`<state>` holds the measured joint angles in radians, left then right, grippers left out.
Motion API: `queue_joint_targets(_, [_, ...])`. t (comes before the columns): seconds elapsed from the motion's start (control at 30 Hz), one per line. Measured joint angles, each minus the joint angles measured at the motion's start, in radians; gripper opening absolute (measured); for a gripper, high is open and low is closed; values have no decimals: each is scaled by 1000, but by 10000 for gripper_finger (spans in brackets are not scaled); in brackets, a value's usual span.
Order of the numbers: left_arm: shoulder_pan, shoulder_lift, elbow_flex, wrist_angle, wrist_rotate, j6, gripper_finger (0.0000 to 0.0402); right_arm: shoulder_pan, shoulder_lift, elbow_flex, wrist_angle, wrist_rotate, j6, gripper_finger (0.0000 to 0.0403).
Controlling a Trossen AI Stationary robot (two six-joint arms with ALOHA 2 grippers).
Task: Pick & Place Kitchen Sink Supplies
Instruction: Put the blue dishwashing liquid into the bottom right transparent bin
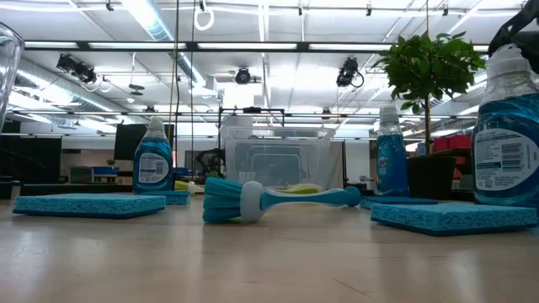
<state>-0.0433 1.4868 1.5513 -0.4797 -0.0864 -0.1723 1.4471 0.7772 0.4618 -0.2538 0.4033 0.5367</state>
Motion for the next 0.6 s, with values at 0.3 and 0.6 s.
queue_joint_targets(0.3, [0, 0, 0, 0, 0, 1, 298, -28, -27, 18, 19, 1, -49, 272])
queue_joint_targets(0.6, [1, 0, 0, 0, 0, 3, 298, -86, -30, 83, -34, 32, -105, 272])
